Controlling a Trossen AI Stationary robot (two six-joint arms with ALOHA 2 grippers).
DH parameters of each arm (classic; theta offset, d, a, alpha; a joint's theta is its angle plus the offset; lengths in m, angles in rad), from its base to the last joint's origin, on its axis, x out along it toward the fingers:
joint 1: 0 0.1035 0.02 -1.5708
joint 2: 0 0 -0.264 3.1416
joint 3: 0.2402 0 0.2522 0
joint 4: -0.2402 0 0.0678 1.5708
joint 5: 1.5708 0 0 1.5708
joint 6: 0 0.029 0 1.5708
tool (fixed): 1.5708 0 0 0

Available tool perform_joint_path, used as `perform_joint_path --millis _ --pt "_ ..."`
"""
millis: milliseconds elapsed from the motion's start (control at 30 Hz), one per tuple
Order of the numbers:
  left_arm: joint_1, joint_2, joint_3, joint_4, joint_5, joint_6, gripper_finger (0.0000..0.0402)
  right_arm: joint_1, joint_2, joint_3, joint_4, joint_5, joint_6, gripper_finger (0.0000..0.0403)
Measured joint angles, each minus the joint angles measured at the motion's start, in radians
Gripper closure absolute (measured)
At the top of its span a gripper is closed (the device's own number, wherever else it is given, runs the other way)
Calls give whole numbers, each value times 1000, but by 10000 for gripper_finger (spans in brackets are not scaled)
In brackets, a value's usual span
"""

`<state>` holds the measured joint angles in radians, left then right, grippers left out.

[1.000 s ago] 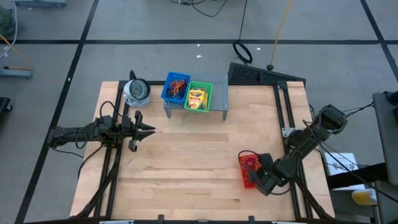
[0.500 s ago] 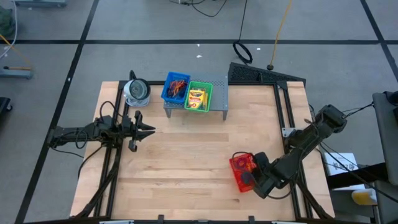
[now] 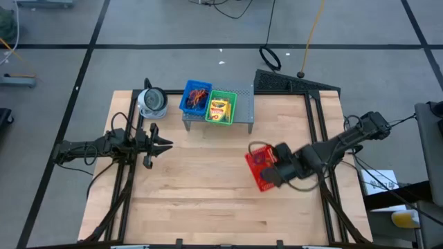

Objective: Pick & Place Office Desk Supplies
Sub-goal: Put the red bin on the shelf

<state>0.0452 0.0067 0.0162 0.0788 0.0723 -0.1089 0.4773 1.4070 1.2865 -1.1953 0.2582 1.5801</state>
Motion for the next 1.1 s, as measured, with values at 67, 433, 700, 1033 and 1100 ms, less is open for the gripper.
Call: perform_joint_path --millis 67,433,700,1033,1100 --pt "0 0 0 0 0 0 323 -57 0 39 -33 3 -38 403" --pt "0 0 0 0 0 0 323 -374 70 253 -146 26 -206 403" --pt "0 0 0 0 0 0 323 -592 127 317 -141 -63 -459 403" --pt "0 0 0 0 -1 0 323 -803 129 325 -120 -99 -711 403" --pt "0 0 0 0 0 0 323 -831 129 325 -120 -100 -713 403"
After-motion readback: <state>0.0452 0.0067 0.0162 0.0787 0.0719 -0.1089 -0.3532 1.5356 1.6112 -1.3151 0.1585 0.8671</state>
